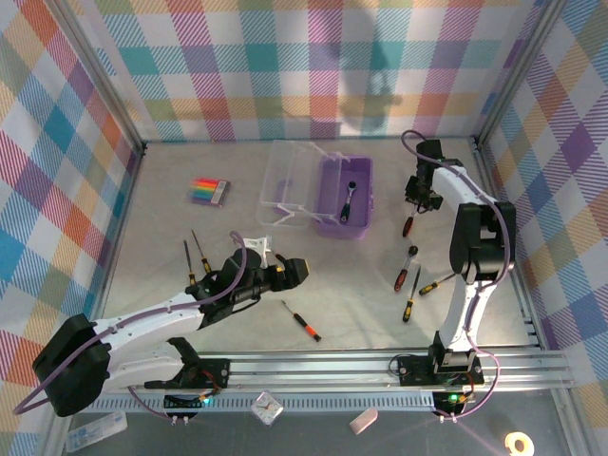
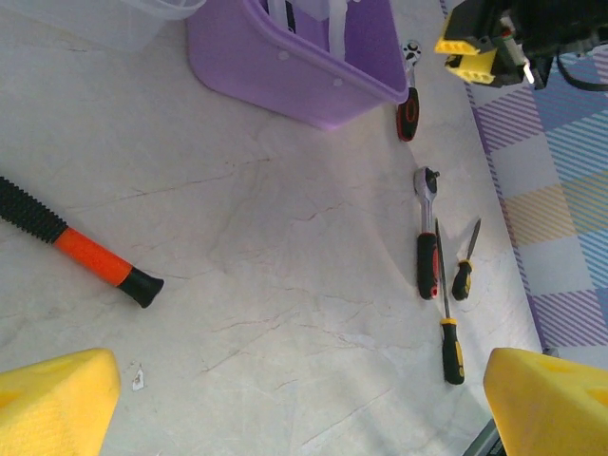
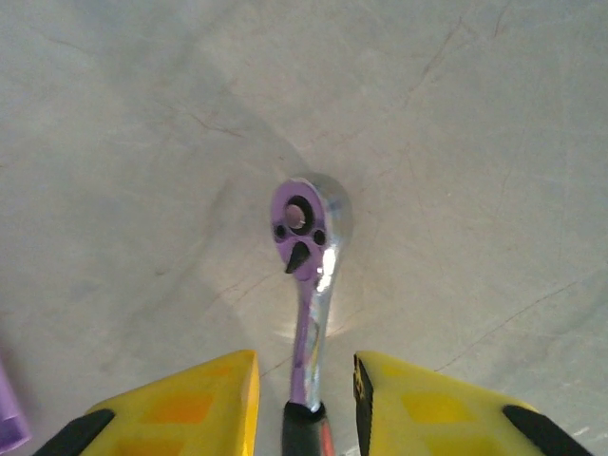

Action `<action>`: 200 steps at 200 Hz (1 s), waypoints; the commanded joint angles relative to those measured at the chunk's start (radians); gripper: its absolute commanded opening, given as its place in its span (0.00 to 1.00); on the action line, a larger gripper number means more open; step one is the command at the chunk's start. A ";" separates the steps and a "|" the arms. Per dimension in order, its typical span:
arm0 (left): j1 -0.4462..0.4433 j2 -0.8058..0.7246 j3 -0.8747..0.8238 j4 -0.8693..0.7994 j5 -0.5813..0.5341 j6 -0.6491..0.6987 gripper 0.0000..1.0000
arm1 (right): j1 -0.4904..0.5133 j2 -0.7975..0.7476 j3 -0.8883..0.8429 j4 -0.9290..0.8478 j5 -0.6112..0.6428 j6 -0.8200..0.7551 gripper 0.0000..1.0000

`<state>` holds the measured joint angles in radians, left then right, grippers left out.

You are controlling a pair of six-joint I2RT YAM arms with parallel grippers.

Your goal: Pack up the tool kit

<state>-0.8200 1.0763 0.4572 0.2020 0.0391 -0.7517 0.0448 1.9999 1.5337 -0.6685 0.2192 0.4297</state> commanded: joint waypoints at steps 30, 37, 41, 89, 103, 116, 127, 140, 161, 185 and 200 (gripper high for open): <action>-0.013 0.014 0.027 0.031 -0.019 0.025 0.98 | -0.020 0.072 0.035 -0.053 -0.076 0.008 0.34; -0.013 0.018 0.029 0.031 -0.020 0.026 0.98 | -0.019 0.081 0.032 -0.050 -0.096 0.009 0.34; -0.013 0.021 0.030 0.031 -0.020 0.025 0.98 | -0.020 0.087 0.030 -0.048 -0.105 0.007 0.34; -0.014 0.046 0.056 0.024 -0.023 0.025 0.98 | -0.016 0.121 0.026 -0.046 -0.131 0.005 0.27; -0.015 0.041 0.058 0.020 -0.019 0.027 0.98 | -0.017 0.132 0.047 -0.064 -0.132 0.003 0.21; -0.015 0.032 0.058 0.016 -0.023 0.030 0.98 | -0.016 0.142 0.068 -0.079 -0.145 -0.002 0.17; -0.015 0.023 0.059 0.008 -0.029 0.033 0.98 | -0.017 0.151 0.076 -0.083 -0.152 -0.007 0.15; -0.015 0.012 0.062 -0.008 -0.033 0.035 0.98 | -0.018 0.157 0.078 -0.082 -0.167 -0.009 0.12; -0.015 -0.018 0.066 -0.045 -0.039 0.043 0.98 | -0.018 0.145 0.056 -0.058 -0.198 -0.010 0.08; -0.015 -0.063 0.061 -0.085 -0.069 0.050 0.98 | -0.015 0.100 0.012 -0.012 -0.213 0.002 0.06; -0.016 -0.093 0.058 -0.112 -0.097 0.055 0.99 | -0.009 0.077 -0.004 0.004 -0.215 0.003 0.06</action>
<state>-0.8234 1.0351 0.4896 0.1436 -0.0025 -0.7277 0.0319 2.1193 1.5711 -0.6842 0.0391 0.4301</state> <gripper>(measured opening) 0.985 0.112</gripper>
